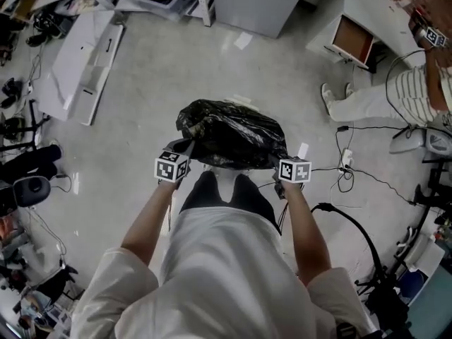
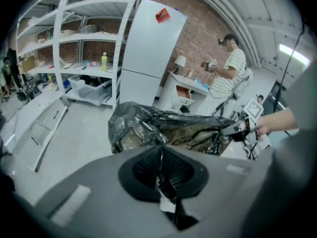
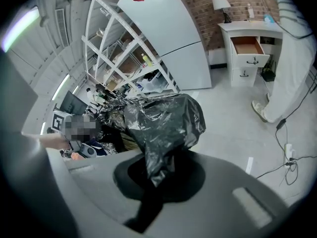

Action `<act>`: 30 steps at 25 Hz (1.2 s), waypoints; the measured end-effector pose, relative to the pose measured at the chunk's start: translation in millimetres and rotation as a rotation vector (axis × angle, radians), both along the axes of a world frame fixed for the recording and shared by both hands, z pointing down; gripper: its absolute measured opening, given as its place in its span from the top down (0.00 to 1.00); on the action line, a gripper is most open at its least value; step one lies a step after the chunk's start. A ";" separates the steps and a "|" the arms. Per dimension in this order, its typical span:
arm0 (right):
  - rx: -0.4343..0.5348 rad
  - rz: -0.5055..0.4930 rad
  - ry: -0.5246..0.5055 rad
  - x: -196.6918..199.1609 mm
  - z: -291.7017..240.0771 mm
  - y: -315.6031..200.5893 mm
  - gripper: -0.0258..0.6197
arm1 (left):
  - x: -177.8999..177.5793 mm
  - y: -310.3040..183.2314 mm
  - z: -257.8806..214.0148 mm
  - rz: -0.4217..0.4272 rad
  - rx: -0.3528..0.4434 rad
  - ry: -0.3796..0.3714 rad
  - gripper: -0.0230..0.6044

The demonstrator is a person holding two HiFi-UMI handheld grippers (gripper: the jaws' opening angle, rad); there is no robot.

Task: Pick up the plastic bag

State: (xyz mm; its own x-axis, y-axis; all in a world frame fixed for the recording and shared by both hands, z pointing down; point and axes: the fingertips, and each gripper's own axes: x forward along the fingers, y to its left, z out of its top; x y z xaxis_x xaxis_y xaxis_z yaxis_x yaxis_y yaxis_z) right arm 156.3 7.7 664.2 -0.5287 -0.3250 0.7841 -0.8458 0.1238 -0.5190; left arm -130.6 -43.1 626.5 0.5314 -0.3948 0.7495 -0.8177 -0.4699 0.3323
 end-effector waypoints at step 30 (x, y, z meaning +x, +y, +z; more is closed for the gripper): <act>0.494 -0.053 -0.189 -21.6 -288.5 -44.7 0.96 | -10.6 -25.3 -287.2 -0.065 0.399 0.141 0.95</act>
State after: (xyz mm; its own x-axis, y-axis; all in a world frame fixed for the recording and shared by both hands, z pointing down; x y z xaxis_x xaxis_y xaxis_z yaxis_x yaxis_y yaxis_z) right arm 134.8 -37.1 375.7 -0.6718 -0.6004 0.4338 -0.7290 0.4322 -0.5308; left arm -141.2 -68.4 339.3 0.5823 -0.6754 0.4525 -0.8095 -0.5332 0.2459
